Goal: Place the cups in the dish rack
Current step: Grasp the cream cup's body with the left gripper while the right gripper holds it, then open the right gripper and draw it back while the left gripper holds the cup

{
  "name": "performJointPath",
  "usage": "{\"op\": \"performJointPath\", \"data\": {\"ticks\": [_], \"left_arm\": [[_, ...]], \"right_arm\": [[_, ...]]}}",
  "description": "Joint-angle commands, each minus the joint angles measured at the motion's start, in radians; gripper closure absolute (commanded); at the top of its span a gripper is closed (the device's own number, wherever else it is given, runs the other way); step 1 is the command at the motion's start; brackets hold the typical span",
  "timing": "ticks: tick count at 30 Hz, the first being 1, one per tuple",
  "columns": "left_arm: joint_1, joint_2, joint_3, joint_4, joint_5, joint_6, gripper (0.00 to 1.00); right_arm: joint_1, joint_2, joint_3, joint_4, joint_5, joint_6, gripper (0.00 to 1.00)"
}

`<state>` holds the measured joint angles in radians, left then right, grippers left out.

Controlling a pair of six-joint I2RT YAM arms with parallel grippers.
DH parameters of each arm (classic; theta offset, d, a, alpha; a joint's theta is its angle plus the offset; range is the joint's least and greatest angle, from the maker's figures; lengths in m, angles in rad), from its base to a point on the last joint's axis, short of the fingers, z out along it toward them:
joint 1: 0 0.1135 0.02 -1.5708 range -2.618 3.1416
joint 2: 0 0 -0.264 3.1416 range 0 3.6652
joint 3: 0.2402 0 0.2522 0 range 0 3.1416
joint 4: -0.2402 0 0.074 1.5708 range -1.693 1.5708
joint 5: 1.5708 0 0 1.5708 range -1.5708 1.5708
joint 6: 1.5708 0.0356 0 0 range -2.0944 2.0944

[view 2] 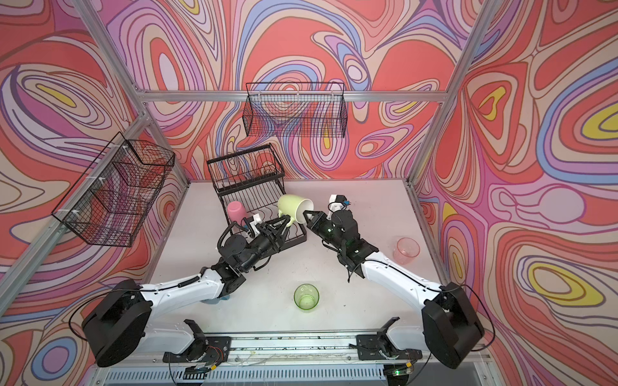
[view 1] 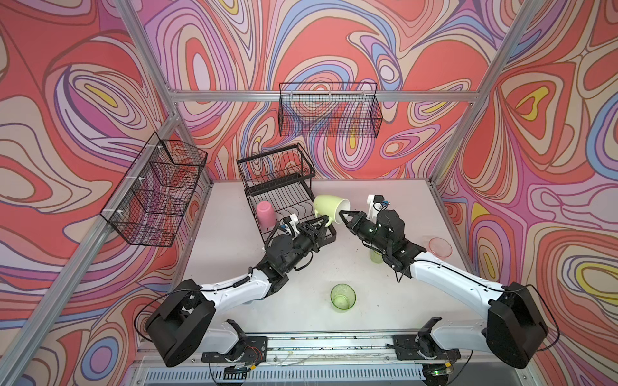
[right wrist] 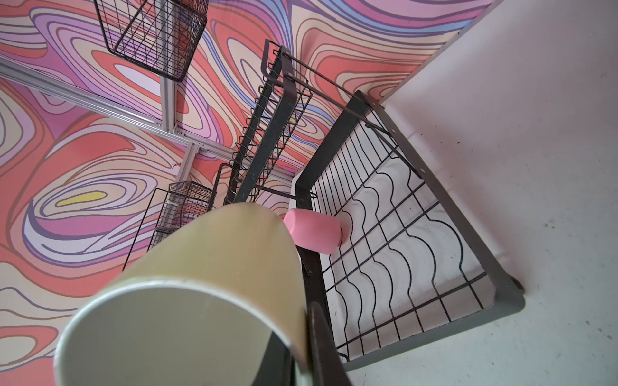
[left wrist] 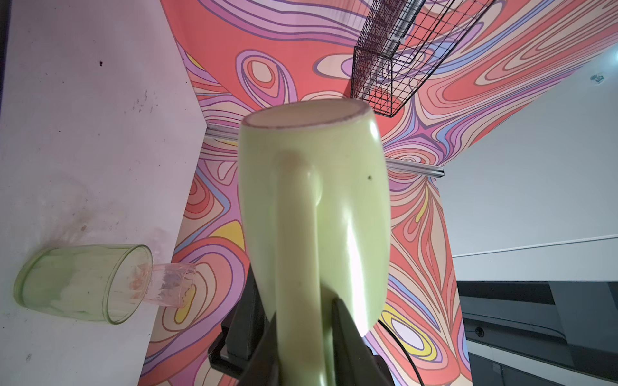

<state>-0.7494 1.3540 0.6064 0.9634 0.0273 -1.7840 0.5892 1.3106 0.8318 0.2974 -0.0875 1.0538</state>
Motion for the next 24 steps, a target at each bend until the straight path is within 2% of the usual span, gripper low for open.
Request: {"op": "performJointPath", "data": {"ticks": [1, 15, 24], "left_arm": [[-0.003, 0.020, 0.012, 0.033, 0.026, 0.011, 0.75], [0.043, 0.018, 0.060, -0.009, 0.180, 0.026, 0.70], [0.063, 0.024, 0.064, -0.019, 0.212, 0.036, 0.75]], "right_arm": [[0.004, -0.042, 0.014, 0.097, -0.046, -0.026, 1.00], [0.005, -0.053, 0.018, 0.094, -0.080, -0.047, 1.00], [0.005, -0.056, 0.023, 0.088, -0.096, -0.052, 1.00]]}}
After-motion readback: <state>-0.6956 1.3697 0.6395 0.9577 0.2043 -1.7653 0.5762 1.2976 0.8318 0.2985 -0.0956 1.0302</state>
